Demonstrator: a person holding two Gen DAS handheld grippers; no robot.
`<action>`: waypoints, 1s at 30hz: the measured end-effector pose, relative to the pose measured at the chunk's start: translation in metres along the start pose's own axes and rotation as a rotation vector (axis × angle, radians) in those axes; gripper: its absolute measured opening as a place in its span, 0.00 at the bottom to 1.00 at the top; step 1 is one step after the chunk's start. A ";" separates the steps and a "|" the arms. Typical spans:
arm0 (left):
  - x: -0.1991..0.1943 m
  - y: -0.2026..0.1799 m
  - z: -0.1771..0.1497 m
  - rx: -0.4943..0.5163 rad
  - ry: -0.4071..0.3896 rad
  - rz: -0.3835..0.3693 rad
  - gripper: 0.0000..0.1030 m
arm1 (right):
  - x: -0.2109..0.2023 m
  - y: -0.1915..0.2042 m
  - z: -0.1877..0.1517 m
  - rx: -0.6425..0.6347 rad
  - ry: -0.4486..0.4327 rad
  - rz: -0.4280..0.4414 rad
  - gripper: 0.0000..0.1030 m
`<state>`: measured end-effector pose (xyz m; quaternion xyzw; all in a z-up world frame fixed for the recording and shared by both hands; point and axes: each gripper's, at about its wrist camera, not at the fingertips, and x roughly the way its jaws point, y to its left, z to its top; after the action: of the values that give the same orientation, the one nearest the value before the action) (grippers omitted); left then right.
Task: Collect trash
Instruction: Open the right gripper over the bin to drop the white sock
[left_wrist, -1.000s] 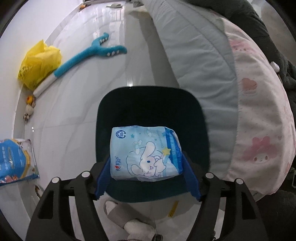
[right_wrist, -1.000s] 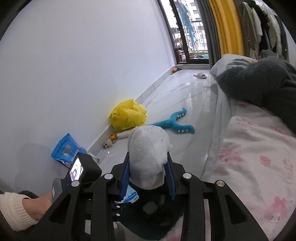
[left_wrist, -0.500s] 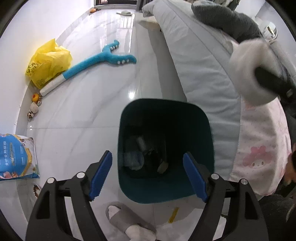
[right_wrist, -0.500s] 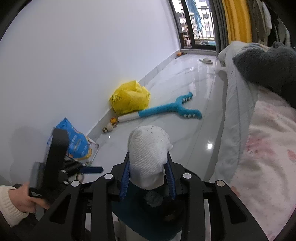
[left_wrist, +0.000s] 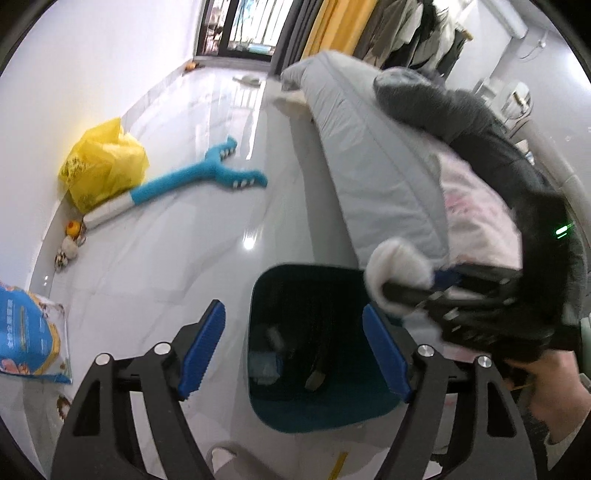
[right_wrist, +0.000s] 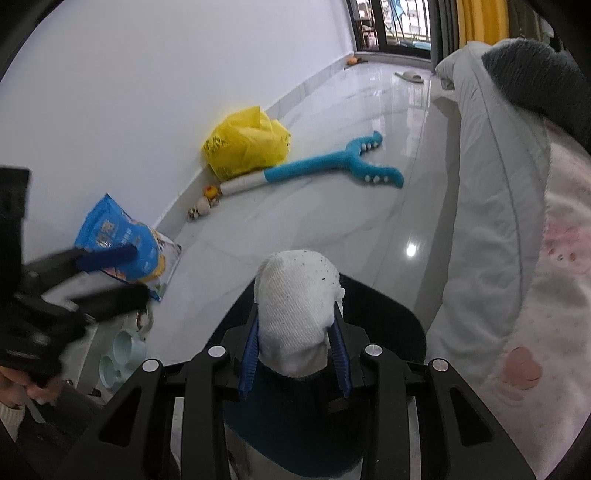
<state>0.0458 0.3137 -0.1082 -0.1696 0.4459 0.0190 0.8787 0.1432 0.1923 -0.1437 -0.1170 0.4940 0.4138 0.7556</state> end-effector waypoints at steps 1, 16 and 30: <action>-0.003 -0.001 0.001 0.007 -0.016 -0.006 0.73 | 0.003 0.001 -0.001 -0.002 0.010 -0.002 0.34; -0.037 -0.025 0.018 0.054 -0.200 -0.085 0.65 | 0.021 -0.004 -0.018 -0.026 0.111 -0.049 0.38; -0.045 -0.067 0.031 0.091 -0.286 -0.144 0.67 | -0.029 -0.017 -0.019 -0.025 0.032 -0.024 0.56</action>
<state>0.0552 0.2653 -0.0366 -0.1567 0.3035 -0.0401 0.9390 0.1381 0.1556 -0.1325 -0.1389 0.4993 0.4089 0.7512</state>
